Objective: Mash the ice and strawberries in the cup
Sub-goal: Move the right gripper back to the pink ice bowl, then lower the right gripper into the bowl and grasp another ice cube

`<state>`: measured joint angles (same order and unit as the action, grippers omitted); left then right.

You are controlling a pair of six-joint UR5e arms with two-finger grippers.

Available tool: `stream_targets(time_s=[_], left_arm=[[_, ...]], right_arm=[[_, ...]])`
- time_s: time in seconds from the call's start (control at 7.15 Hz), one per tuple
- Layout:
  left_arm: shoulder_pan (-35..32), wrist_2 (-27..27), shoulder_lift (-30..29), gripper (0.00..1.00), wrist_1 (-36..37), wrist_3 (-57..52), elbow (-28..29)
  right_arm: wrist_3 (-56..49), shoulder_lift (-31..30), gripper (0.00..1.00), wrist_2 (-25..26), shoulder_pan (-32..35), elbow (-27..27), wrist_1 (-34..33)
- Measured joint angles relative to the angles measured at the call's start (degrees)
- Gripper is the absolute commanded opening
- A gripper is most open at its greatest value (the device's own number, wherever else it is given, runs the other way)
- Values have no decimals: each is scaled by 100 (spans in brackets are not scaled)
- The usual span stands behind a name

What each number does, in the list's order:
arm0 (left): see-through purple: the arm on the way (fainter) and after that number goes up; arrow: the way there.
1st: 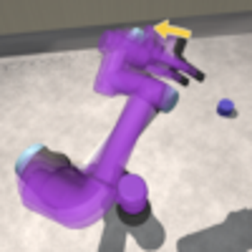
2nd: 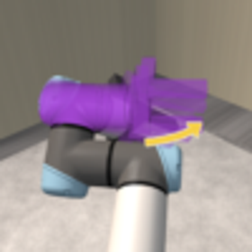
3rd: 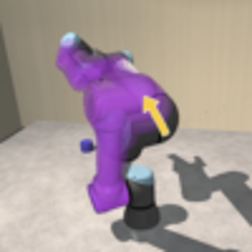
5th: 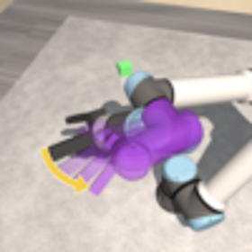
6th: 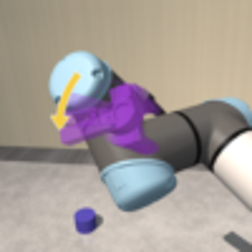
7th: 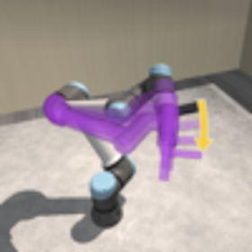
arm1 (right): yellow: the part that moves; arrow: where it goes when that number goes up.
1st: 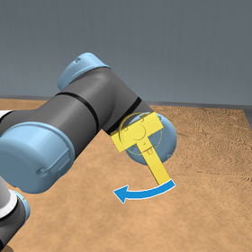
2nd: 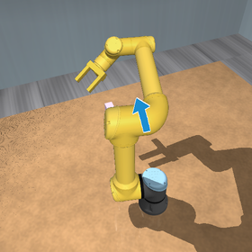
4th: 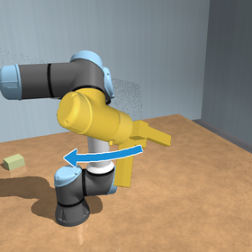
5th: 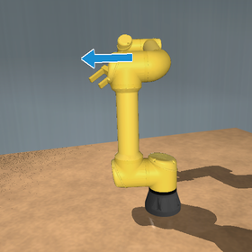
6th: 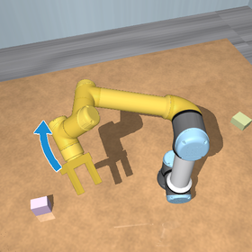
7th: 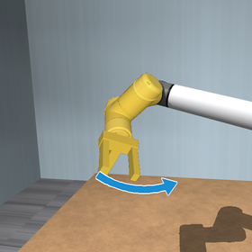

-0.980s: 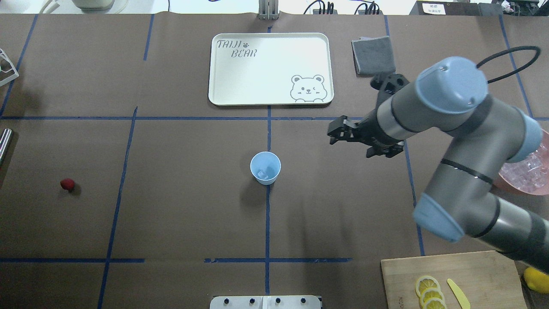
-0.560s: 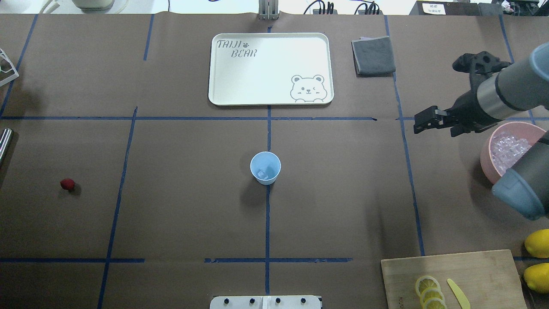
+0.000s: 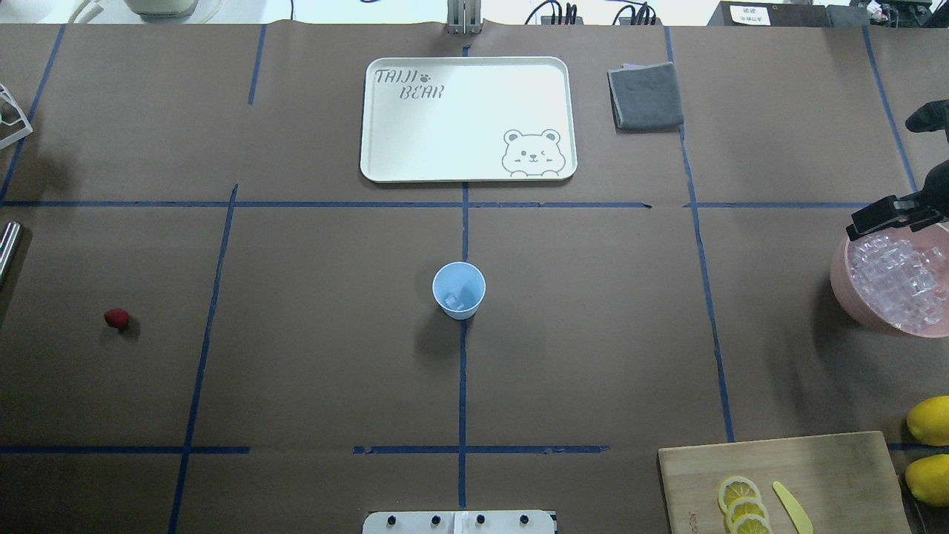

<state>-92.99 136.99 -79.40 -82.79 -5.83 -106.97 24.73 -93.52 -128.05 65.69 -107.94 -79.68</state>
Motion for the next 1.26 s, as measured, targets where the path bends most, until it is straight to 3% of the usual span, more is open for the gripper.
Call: stream_targets(time_s=[0.7, 1.26], left_arm=[[0, 11, 124, 100, 4, 12, -151], [0, 11, 134, 100, 5, 12, -157]], right_arm=[[-569, -365, 97, -26, 65, 452, 47], [-532, -347, 83, 122, 37, 775, 81]])
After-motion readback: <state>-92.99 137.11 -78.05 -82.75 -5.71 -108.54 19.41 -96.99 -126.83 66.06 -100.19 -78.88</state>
